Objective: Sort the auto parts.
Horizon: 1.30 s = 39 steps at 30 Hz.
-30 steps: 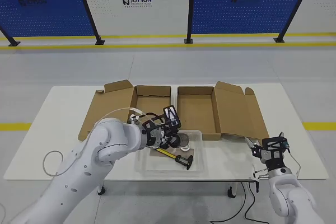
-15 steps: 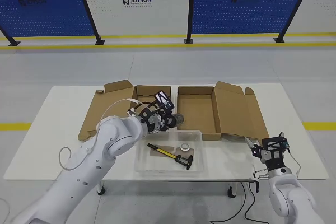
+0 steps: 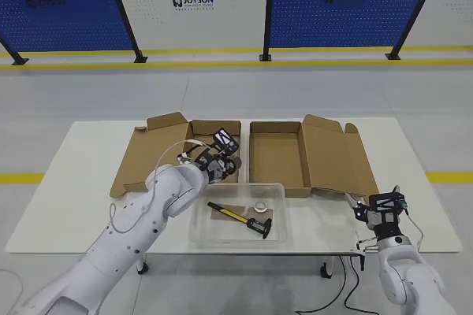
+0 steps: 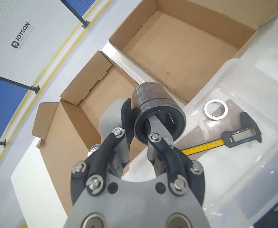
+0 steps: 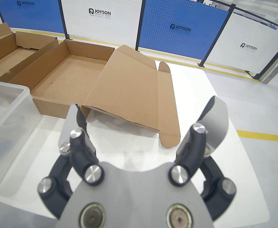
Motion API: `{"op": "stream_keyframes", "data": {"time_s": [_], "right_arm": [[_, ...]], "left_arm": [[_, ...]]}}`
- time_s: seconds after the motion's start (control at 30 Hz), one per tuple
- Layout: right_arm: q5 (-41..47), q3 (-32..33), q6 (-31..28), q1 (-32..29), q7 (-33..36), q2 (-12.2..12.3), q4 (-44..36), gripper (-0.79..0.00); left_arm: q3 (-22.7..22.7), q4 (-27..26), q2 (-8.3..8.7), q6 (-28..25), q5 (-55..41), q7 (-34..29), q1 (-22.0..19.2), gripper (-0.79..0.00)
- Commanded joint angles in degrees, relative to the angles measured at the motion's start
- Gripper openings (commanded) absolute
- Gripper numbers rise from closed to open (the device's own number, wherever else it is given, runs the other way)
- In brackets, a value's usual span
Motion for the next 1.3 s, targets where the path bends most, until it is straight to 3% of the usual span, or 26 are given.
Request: {"op": "stream_keyframes", "data": {"time_s": [0.0, 0.6, 1.27], "right_arm": [[0.0, 0.0, 0.0, 0.0, 0.0, 0.0, 0.0, 0.0], [0.0, 0.0, 0.0, 0.0, 0.0, 0.0, 0.0, 0.0], [0.0, 0.0, 0.0, 0.0, 0.0, 0.0, 0.0, 0.0]], "left_arm": [[0.4, 1.7, -0.41, -0.1, -0.4, -0.2, -0.9, -0.785], [5.1, 14.6, -4.24, -2.9, -3.1, -3.7, -7.5, -0.785], [7.2, 23.2, -7.35, -4.9, -4.3, -4.3, -11.1, -0.785]]}}
